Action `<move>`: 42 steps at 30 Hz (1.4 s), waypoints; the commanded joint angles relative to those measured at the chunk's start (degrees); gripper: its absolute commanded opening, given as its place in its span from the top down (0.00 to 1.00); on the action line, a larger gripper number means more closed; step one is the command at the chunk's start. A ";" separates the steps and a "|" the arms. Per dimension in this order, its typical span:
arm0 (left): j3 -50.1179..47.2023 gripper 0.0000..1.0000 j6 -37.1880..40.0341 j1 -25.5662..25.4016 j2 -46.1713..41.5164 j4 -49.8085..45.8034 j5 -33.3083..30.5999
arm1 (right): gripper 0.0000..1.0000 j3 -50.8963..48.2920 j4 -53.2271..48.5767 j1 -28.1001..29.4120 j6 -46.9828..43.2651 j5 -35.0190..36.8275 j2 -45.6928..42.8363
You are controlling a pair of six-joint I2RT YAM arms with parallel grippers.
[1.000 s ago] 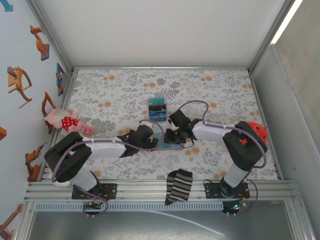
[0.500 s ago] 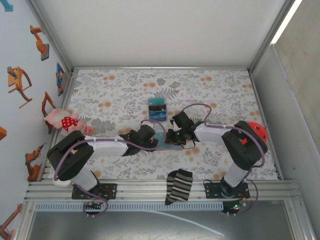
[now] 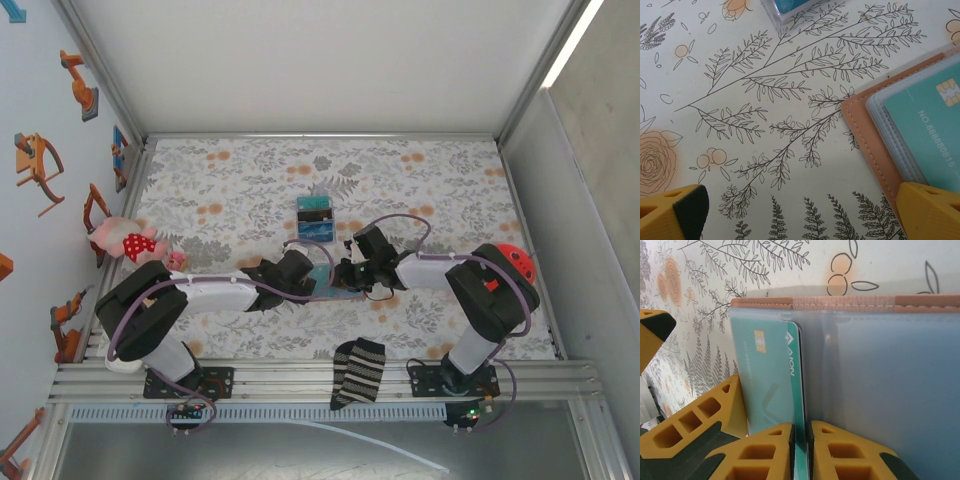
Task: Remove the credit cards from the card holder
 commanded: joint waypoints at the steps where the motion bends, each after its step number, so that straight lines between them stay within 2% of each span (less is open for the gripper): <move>1: 1.56 0.03 0.67 -0.77 1.18 -1.50 0.07 | 0.86 -0.80 3.84 -0.03 1.31 -2.89 -2.03; 12: 1.54 0.03 0.51 -1.12 0.62 -2.37 -1.12 | 0.95 -2.02 3.66 -0.75 1.23 -1.15 -2.64; 21: 1.22 0.03 -0.03 -1.12 0.97 -2.52 -2.07 | 1.00 -2.36 -1.18 -2.20 -0.70 1.78 -4.18; 42: 2.24 0.03 3.95 -1.10 -3.19 0.05 -4.58 | 1.00 2.83 -13.84 -2.47 -7.10 5.51 -6.01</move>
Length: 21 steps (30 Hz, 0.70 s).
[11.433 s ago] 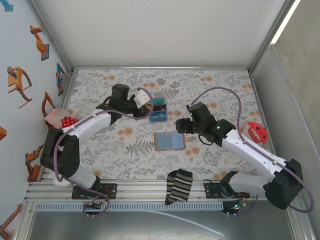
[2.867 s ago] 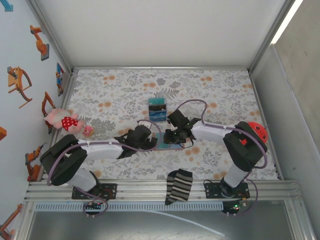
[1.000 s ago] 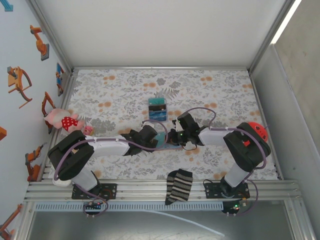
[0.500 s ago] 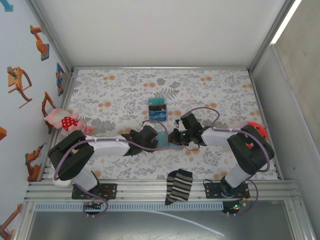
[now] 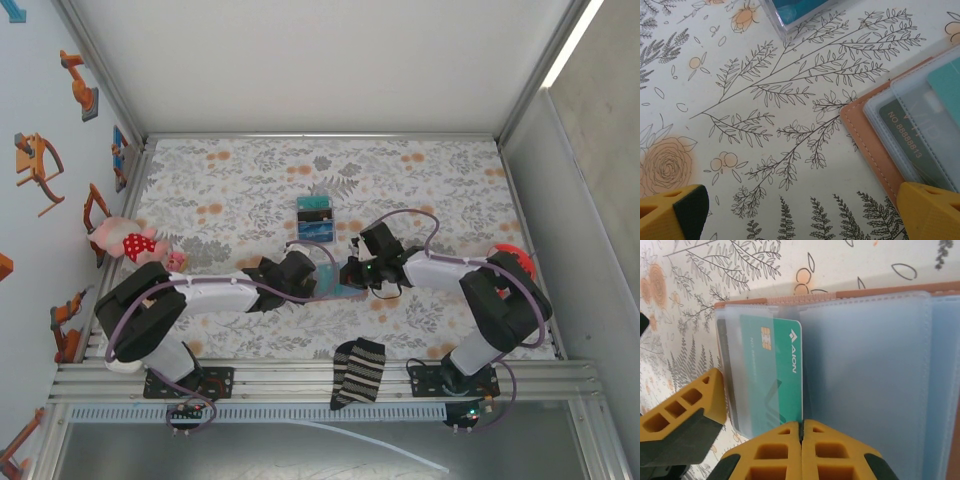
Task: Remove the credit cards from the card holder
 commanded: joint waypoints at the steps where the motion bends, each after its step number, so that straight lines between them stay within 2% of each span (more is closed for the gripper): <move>1: 1.87 0.03 2.09 -0.16 -2.81 1.35 -1.57 | 1.00 1.87 -4.54 -0.35 -2.38 2.09 -1.63; 7: 2.42 0.03 4.11 -0.16 -3.78 4.42 -0.10 | 1.00 2.53 -5.68 -0.35 -2.67 2.47 -1.88; 21: 6.20 0.03 5.34 -0.68 3.52 6.39 2.96 | 1.00 2.27 -5.80 -0.44 -2.47 2.91 -2.67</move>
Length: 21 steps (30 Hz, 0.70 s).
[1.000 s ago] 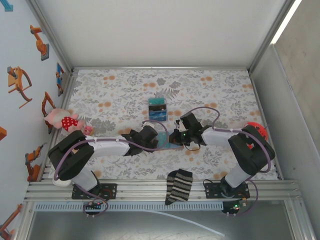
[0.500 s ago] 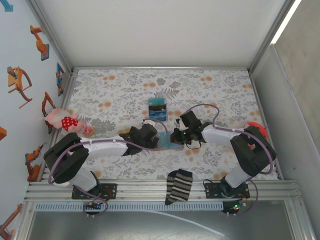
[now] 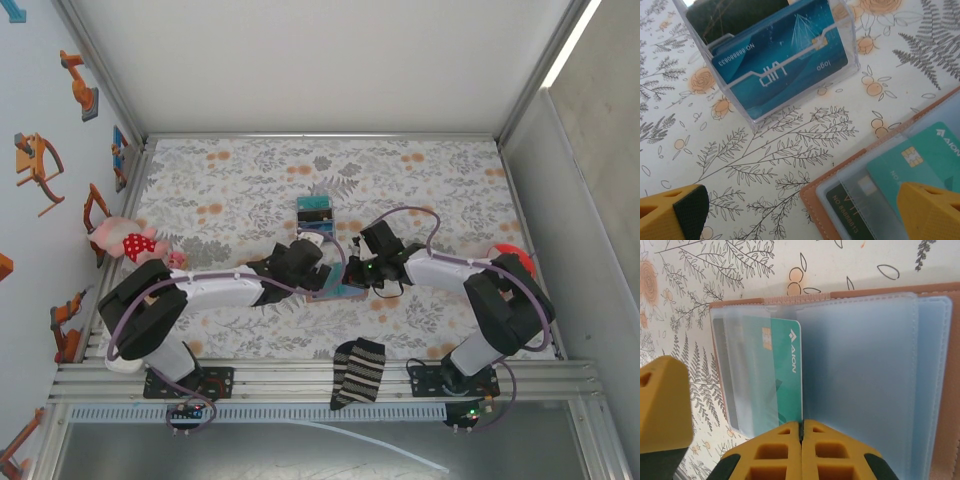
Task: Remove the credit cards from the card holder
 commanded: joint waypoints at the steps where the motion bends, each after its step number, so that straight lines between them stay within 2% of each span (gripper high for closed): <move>1: 1.51 0.03 1.38 -0.40 1.96 -0.86 0.79 | 1.00 0.94 -1.75 -0.37 -0.87 1.41 -1.46; 16: 2.09 0.03 0.89 -0.58 4.17 -3.19 -0.04 | 1.00 0.17 -1.41 -0.88 -0.89 0.53 -3.40; 21: 2.91 0.03 1.18 -0.80 4.91 -4.30 -0.22 | 0.91 -0.95 2.03 -0.90 0.42 -1.70 -3.67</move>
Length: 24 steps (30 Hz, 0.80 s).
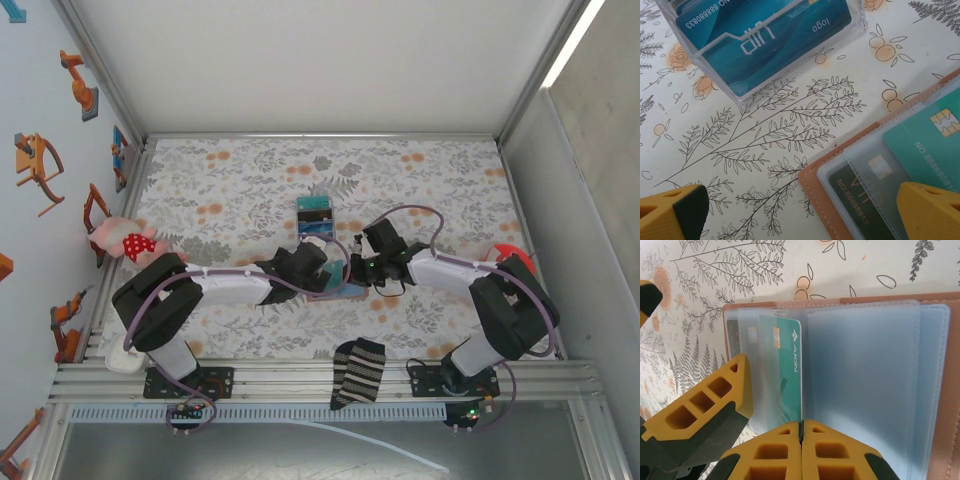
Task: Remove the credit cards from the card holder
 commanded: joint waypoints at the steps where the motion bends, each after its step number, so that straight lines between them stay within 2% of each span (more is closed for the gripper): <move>1: 1.53 0.03 0.86 -0.58 0.70 -2.27 -0.20 | 0.90 -1.29 3.51 -0.37 0.66 -2.19 -1.73; 6: 1.53 0.03 0.61 -0.77 0.63 -2.48 -0.19 | 0.84 -3.18 9.78 -0.36 2.46 -5.04 -1.49; 24: 0.48 0.03 -1.25 -0.89 0.57 -1.21 0.93 | 0.84 -6.54 21.99 -0.37 6.62 -8.29 3.62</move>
